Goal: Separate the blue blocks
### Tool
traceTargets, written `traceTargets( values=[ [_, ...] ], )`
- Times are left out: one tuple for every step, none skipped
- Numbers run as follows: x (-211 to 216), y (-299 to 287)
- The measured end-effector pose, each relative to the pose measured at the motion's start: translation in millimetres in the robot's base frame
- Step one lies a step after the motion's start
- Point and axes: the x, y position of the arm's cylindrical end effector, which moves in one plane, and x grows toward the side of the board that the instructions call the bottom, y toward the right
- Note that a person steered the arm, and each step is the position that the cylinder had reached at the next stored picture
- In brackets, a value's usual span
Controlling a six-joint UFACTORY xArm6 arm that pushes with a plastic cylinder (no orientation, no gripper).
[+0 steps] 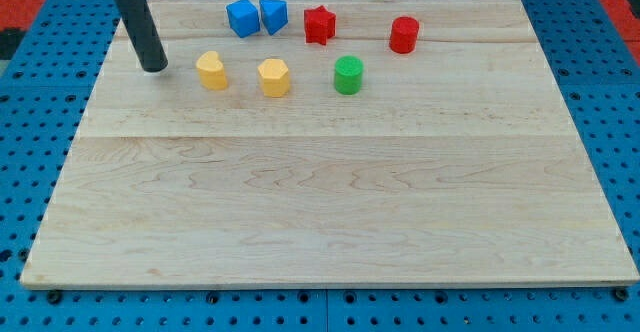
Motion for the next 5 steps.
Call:
traceTargets(
  values=[
    [-11,46],
    [13,55],
    [19,43],
    [-22,11],
    [-83,21]
  ],
)
